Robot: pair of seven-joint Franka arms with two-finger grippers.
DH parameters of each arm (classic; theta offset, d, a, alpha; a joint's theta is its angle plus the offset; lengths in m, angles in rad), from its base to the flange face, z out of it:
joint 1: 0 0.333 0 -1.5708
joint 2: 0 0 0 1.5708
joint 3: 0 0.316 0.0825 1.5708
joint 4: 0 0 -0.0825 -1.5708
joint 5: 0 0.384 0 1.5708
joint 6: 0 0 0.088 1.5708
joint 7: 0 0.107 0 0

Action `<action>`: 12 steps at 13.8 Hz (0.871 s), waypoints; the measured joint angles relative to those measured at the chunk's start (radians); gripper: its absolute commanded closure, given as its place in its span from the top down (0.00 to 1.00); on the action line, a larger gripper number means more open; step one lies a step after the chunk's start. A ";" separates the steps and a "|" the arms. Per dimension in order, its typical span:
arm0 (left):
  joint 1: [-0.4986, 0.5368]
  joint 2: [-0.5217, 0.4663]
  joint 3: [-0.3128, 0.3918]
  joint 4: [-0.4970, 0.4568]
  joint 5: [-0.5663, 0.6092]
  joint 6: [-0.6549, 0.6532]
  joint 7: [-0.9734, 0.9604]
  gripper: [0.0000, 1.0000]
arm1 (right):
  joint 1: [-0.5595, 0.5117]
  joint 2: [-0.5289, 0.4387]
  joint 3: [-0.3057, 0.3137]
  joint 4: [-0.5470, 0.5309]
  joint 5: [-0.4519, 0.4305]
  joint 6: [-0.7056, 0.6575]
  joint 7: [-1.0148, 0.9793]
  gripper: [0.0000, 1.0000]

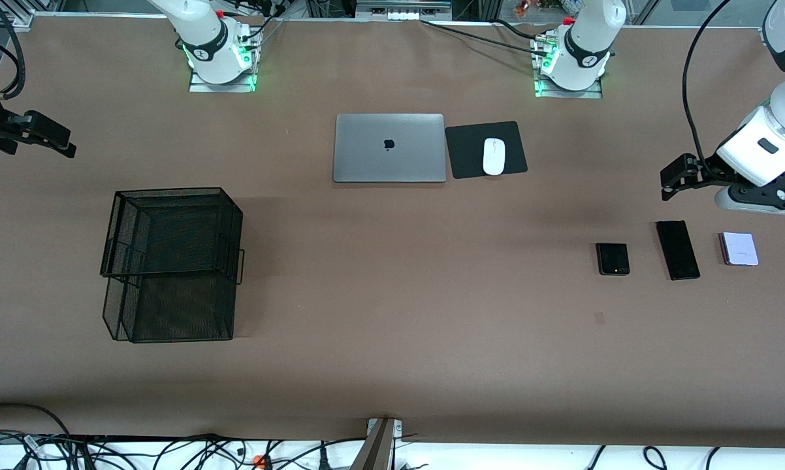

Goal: Place phones with both arms
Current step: 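Reach the left gripper toward the small black flip phone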

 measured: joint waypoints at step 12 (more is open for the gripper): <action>0.003 0.075 0.005 0.036 -0.001 -0.018 -0.001 1.00 | 0.000 0.000 0.000 0.000 0.000 0.000 0.000 1.00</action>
